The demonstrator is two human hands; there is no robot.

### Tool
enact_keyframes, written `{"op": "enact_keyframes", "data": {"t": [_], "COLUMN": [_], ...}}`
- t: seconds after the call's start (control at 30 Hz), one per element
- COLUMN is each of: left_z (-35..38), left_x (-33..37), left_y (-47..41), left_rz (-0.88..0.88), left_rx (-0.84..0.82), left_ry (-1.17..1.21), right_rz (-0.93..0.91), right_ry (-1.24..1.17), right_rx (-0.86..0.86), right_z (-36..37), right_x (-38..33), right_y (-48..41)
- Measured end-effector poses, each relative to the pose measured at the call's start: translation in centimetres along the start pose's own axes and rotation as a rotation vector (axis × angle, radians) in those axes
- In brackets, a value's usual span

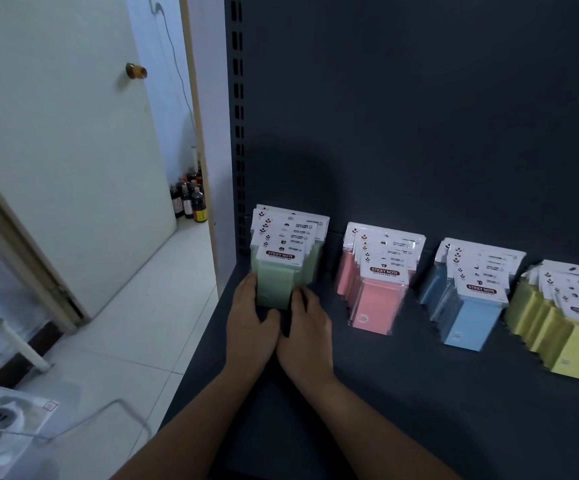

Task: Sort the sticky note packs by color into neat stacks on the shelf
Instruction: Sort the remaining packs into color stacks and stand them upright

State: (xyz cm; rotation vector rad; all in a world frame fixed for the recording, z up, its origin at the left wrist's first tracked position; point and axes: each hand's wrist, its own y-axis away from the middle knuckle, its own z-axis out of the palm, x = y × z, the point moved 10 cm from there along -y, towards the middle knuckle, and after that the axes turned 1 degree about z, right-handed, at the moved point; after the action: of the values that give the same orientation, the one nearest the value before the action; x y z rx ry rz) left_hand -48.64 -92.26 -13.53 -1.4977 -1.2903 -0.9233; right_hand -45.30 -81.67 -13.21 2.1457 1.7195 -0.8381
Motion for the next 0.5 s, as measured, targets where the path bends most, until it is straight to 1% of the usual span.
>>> {"op": "enact_keyframes", "data": {"t": [0.2,0.33,0.43,0.5], "left_z": [0.1,0.1,-0.2,-0.8], "left_x": [0.5,0.9,1.5,1.8], "left_y": [0.1,0.1,0.3,0.5], "left_rz": [0.003,0.041,0.076,0.077], "left_rx": [0.002,-0.012,0.01,0.045], "left_ry": [-0.004,0.002,-0.013,-0.031], "right_rz": [-0.038,-0.028,-0.008,-0.037], "right_ry": [0.07,0.095,0.089,0.12], "right_rx": [0.009,0.03,-0.053,-0.13], "right_z": [0.2,0.2,0.7,0.8], "right_x": [-0.4,-0.7,-0.3,-0.1], "right_y": [0.1,0.3,1.3,2.7]}}
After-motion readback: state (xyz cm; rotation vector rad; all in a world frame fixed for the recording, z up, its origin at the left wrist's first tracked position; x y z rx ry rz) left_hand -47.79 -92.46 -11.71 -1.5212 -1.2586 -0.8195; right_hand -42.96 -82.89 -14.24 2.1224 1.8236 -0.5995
